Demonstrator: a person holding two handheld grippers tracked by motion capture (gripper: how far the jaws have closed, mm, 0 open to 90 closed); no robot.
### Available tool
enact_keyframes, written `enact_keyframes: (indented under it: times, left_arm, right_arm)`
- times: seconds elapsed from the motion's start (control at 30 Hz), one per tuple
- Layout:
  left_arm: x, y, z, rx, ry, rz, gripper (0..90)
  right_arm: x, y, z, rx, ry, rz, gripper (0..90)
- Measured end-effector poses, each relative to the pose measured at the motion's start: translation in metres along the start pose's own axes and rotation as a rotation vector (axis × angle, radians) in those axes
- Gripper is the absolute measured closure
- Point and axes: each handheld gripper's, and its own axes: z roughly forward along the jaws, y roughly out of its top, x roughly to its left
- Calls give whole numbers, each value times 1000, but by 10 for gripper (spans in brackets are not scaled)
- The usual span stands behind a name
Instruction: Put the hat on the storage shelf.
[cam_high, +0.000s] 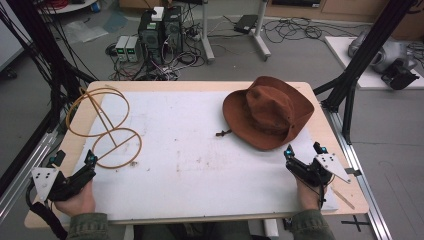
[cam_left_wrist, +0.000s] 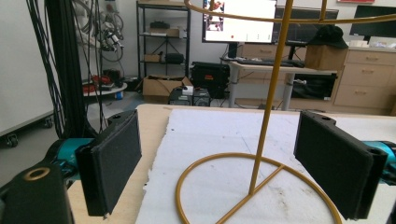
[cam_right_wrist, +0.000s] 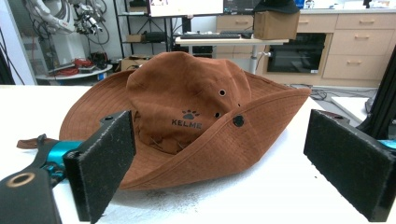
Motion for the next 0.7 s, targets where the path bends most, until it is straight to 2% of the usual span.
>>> enact_keyframes:
  times: [0.7]
  left_arm:
    - [1,0,0,-3,-1,-6,152]
  right_arm:
    - [0,0,1,-3,1,-3,83]
